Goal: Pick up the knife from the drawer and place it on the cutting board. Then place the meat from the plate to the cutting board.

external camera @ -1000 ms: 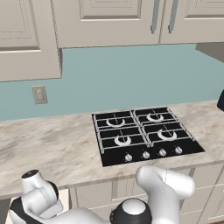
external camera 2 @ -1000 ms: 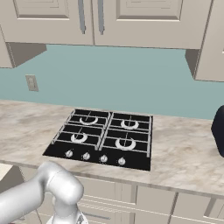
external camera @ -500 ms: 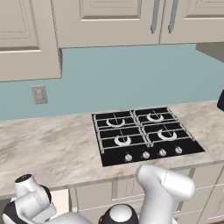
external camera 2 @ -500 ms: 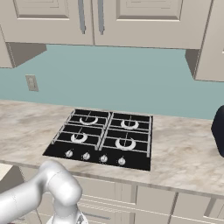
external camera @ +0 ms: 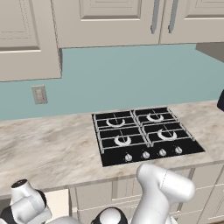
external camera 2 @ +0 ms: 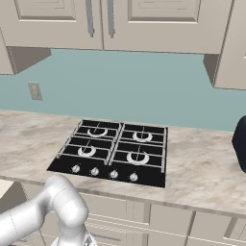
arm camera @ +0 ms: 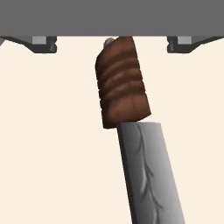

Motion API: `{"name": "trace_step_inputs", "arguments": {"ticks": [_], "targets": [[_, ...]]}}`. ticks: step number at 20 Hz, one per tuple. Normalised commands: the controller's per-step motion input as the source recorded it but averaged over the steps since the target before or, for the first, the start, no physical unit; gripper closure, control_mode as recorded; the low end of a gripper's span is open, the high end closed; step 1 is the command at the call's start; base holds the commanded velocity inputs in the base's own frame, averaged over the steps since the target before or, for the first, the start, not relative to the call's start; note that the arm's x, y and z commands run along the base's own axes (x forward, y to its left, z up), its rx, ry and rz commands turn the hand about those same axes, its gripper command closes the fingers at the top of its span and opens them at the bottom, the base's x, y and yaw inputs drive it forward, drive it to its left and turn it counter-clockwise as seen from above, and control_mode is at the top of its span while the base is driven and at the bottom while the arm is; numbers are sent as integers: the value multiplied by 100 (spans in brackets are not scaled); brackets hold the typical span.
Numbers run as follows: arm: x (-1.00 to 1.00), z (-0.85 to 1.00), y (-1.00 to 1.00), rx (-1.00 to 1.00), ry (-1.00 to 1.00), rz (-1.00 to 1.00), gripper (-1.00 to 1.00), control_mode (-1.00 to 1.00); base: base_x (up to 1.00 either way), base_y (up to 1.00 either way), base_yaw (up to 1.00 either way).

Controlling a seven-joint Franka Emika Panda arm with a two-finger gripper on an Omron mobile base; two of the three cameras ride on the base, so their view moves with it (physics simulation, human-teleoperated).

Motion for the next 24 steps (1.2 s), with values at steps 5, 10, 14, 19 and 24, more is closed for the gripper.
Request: {"name": "trace_step_inputs", "arguments": {"ticks": [5,10,14,19,24], "targets": [[8,-34,16,0,0,0,-100,-100,0,0,0],[3,-30,11,0,0,0,-100,-100,0,0,0],[-1,-18,0,0,0,0,-100,-100,0,0,0],[0,-21,0,0,0,0,-100,-100,0,0,0],[0,-24,0,0,0,0,100,-100,0,0,0]]}}
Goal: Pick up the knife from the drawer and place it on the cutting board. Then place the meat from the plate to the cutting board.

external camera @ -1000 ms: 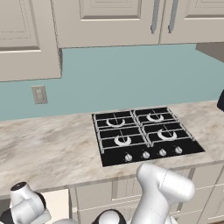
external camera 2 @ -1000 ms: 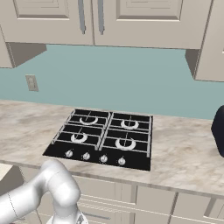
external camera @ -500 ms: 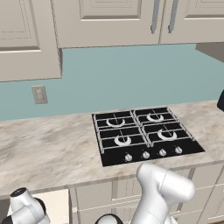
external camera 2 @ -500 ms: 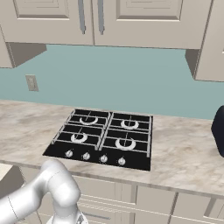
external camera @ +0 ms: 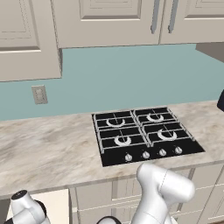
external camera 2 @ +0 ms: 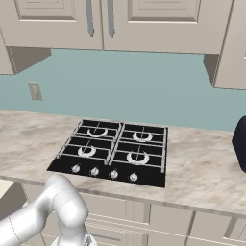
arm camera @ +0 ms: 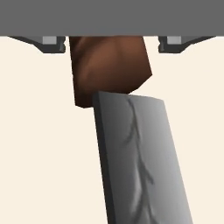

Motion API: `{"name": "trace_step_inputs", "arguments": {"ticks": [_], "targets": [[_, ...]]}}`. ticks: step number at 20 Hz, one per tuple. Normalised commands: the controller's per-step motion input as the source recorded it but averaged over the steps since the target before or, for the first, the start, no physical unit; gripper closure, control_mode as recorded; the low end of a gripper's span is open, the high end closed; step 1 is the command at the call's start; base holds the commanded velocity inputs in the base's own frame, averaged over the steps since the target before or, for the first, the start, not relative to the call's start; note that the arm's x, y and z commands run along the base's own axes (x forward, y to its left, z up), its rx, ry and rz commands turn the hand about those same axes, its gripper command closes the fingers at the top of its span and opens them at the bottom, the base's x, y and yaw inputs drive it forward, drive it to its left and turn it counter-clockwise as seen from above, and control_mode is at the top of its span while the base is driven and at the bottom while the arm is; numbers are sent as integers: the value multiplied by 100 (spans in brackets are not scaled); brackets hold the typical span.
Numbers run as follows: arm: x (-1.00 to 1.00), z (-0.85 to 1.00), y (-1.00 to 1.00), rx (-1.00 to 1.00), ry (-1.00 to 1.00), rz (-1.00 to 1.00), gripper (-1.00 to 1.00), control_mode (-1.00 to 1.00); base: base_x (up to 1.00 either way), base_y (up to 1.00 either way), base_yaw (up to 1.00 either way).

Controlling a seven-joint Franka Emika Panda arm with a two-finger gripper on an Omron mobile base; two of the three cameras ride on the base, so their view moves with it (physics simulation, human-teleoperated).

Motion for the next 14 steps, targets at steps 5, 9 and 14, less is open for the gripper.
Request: {"name": "trace_step_inputs", "arguments": {"ticks": [5,9,14], "targets": [[0,-12,0,0,-2,0,100,-100,0,0,0],[-23,6,0,0,-10,0,100,-100,0,0,0],[-46,33,0,6,-2,-1,100,-100,0,0,0]]}}
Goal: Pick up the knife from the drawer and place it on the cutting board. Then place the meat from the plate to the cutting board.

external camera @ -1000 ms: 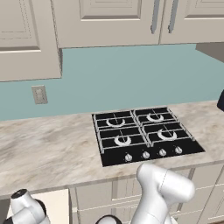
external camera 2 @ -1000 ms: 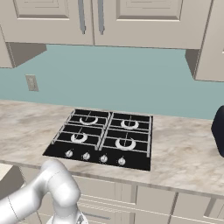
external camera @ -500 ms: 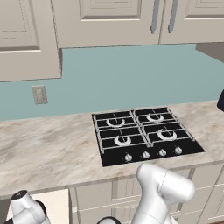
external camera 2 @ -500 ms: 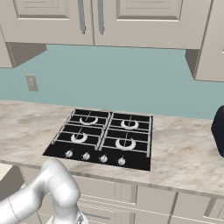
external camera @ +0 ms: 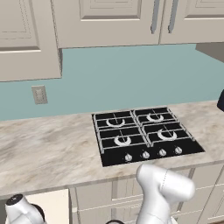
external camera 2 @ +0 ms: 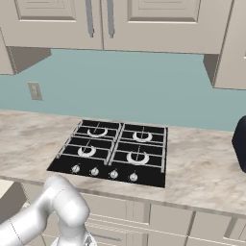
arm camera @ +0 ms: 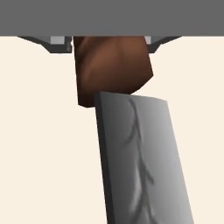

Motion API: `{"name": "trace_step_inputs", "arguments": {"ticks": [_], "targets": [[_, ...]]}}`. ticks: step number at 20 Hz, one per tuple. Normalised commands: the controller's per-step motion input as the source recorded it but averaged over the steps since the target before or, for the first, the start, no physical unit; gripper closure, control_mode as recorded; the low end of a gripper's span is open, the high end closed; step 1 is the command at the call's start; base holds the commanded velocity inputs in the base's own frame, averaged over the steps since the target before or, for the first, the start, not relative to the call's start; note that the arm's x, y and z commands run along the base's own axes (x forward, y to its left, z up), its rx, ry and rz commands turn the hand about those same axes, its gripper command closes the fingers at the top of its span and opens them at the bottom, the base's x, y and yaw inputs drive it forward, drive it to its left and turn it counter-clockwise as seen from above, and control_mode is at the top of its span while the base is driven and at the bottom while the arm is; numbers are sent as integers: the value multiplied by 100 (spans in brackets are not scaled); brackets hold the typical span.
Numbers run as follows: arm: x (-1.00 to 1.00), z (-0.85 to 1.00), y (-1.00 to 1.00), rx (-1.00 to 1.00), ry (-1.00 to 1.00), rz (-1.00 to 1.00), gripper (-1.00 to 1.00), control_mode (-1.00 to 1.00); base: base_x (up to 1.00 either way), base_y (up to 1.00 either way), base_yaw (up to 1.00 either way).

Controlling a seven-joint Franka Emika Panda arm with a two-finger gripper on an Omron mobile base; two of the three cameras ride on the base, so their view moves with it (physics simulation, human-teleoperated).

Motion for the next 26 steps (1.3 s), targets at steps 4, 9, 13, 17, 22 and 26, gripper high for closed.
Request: {"name": "trace_step_inputs", "arguments": {"ticks": [4,9,13,17,22,26], "targets": [[-36,64,0,10,0,0,100,-100,0,0,0],[-38,77,0,10,0,-1,100,-100,0,0,0],[-44,74,-16,9,0,-4,100,-100,0,0,0],[-33,72,-37,7,0,-9,100,-100,0,0,0],[-32,68,-49,6,-2,-10,100,-100,0,0,0],[-36,54,-48,1,-10,-11,100,-100,0,0,0]]}}
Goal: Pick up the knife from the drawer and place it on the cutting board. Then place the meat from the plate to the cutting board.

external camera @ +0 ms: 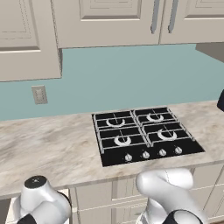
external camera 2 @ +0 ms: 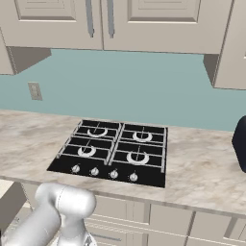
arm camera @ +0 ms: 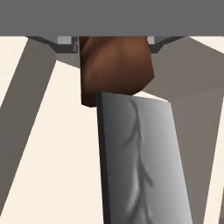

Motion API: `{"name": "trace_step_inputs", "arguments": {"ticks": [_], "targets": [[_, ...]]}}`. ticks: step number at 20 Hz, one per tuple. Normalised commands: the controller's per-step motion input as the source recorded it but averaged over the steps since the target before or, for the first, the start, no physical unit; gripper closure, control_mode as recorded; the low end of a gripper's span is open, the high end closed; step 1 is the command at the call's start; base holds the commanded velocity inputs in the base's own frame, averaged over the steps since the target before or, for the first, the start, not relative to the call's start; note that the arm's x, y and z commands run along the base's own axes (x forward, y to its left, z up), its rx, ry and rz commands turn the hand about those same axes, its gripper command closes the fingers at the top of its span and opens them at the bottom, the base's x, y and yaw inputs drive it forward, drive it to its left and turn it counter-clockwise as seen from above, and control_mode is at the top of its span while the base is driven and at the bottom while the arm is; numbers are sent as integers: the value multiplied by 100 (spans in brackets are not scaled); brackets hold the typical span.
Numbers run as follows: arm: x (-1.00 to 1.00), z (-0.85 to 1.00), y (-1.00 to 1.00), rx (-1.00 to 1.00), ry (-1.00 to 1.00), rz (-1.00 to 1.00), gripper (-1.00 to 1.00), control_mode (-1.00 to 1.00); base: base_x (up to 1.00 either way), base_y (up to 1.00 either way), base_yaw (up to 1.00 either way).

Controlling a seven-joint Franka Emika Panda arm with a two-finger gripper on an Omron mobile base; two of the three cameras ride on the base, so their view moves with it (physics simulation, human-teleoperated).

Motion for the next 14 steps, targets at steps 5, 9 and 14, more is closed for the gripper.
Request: {"name": "trace_step_inputs", "arguments": {"ticks": [5,9,14], "targets": [[-15,49,-68,0,-11,-13,100,-100,0,0,0],[-2,68,-74,2,-7,-14,100,-100,0,0,0],[0,77,-71,6,-4,-15,100,-100,0,0,0]]}}
